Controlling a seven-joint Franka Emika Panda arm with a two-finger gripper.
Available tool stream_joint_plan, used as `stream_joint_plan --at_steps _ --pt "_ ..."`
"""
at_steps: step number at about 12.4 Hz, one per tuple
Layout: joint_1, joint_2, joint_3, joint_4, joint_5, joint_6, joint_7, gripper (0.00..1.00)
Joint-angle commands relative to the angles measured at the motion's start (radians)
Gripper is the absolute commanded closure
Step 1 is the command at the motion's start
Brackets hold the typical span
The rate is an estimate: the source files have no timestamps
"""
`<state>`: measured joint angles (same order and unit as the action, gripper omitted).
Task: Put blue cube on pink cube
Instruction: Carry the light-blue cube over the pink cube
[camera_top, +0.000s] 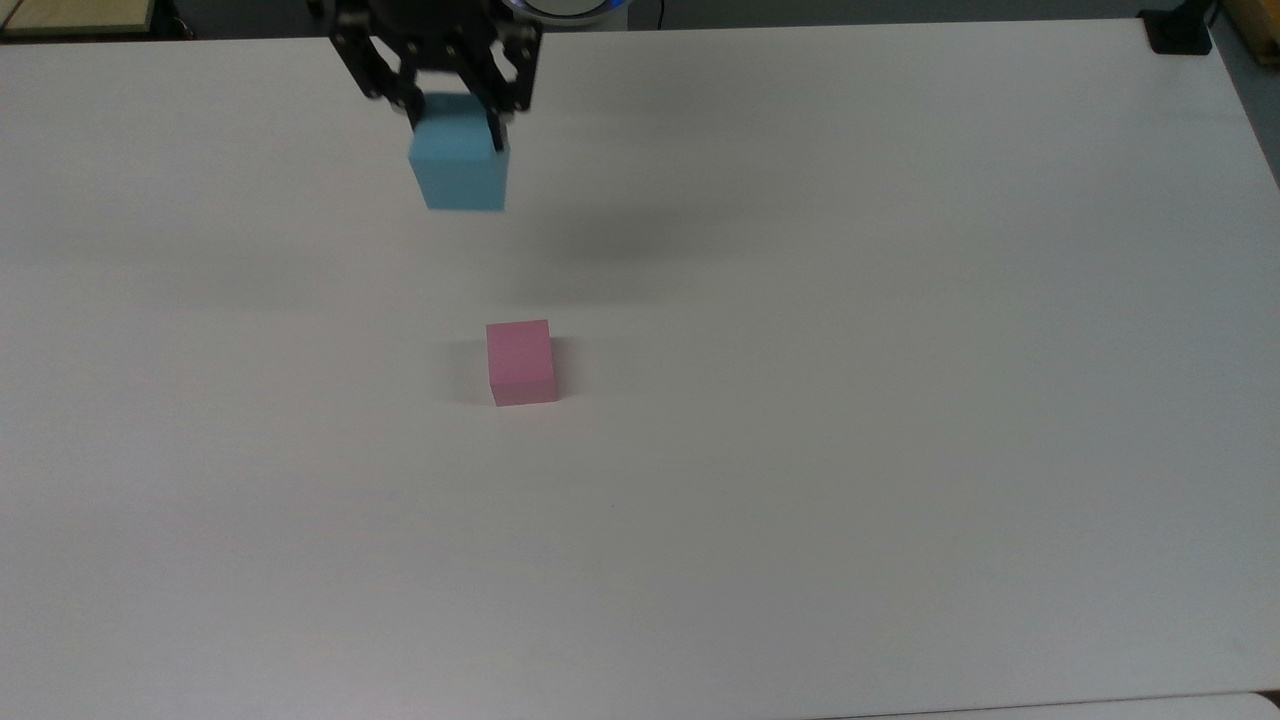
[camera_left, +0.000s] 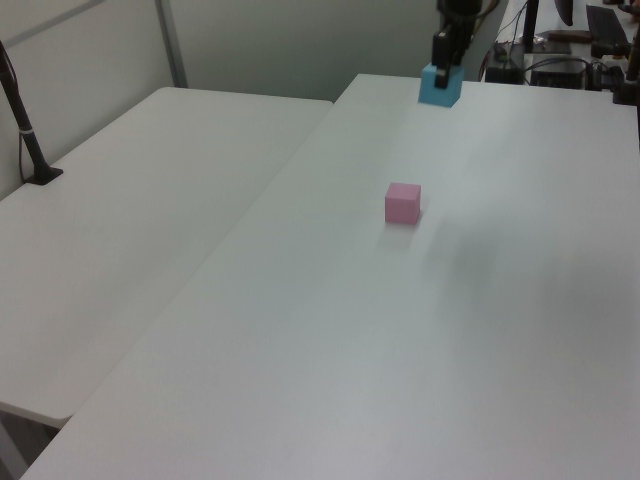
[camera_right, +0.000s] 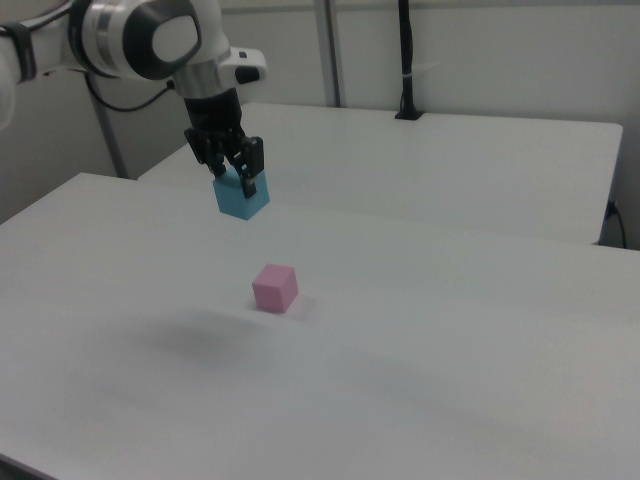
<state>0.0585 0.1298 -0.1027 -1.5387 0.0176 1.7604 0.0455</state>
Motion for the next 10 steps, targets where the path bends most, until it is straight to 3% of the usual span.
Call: stream_joint_plan --at_steps 1,10 --pt "0.044 0.132 -0.008 0.106 0.008 -0.019 0.050 0.47" --pt "0.100 0.252 -0.009 0.094 -0.048 0.125 0.089 0.47"
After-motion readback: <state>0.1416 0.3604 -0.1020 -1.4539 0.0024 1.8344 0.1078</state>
